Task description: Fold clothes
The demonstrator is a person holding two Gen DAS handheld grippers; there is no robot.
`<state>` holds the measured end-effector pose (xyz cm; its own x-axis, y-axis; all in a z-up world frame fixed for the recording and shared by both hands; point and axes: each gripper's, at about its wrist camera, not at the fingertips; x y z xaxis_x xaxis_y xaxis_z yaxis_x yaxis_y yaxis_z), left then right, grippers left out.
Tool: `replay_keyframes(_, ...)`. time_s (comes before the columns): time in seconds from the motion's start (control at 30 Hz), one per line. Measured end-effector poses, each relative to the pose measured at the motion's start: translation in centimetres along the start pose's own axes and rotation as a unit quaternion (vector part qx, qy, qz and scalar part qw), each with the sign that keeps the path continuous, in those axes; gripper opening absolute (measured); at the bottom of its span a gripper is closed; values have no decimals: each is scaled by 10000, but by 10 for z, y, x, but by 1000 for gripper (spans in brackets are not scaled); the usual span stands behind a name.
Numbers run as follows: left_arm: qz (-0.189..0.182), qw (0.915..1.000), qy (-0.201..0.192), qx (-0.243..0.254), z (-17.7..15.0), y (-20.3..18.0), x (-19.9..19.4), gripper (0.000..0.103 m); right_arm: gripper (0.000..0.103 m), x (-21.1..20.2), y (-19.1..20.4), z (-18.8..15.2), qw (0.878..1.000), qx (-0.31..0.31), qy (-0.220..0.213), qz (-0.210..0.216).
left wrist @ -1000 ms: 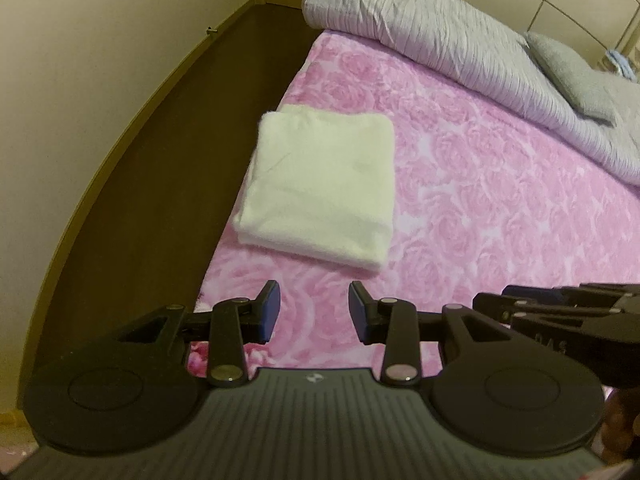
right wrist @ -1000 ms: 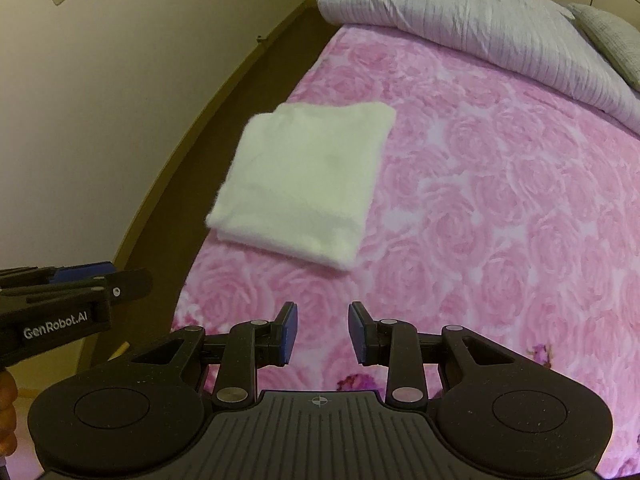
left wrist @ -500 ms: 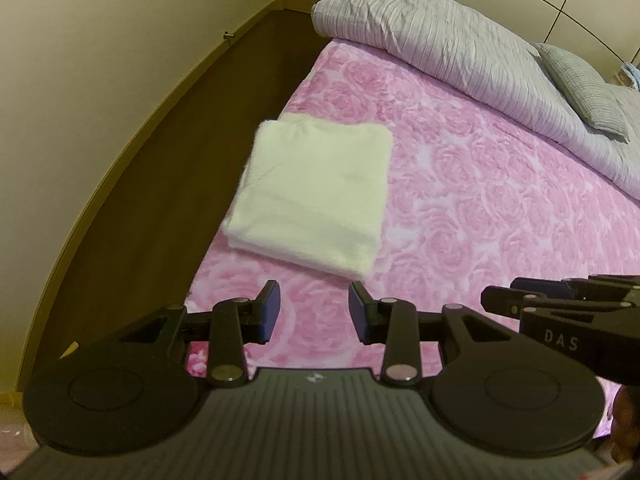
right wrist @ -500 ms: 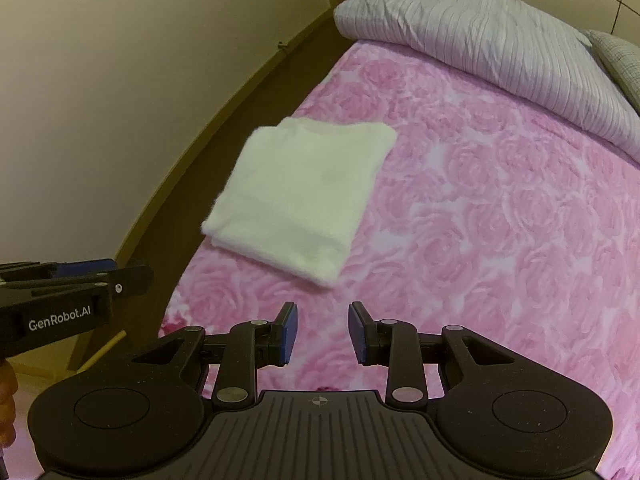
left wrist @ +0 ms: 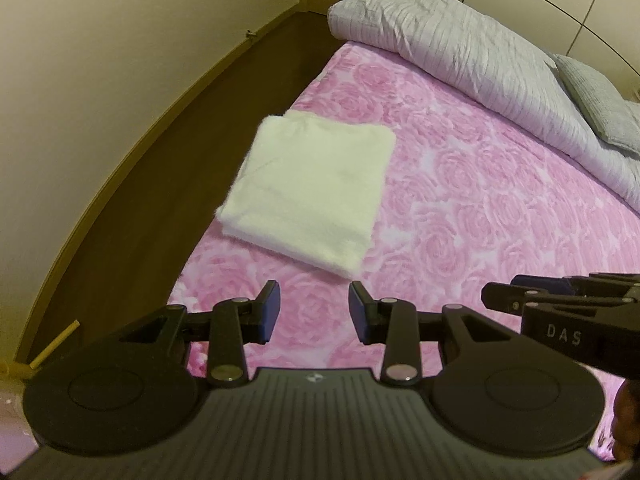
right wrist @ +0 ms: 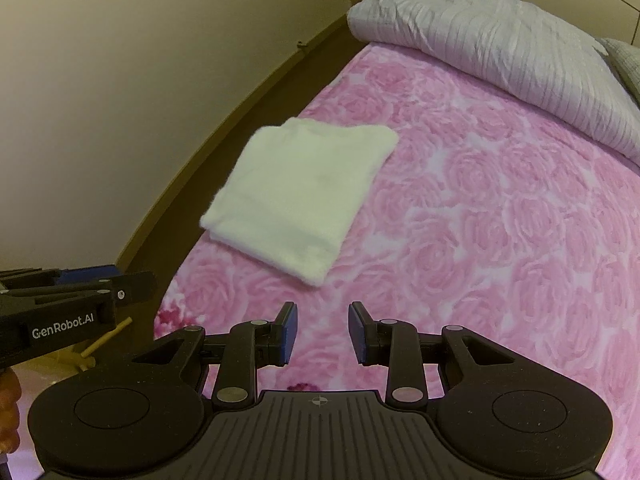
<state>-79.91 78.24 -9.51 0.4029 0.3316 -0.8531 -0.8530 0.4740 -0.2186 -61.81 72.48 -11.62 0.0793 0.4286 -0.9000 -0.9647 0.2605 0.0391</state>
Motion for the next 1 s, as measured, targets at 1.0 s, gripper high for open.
replay_keyframes(1.0,687,9905,-683,-978,-68,-122,-10,33,32,-27,-105,-28,9906,-1221,-291,538)
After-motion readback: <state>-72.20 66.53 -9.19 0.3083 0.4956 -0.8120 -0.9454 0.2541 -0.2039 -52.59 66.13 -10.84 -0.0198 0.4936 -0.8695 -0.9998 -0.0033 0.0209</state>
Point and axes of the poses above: each gripper's, at about its wrist camera, not at the fingertips, and x roughly the way its jaws point, y to its left, z to its top, and after that the axes turned 12 degrees about -z, right-handed
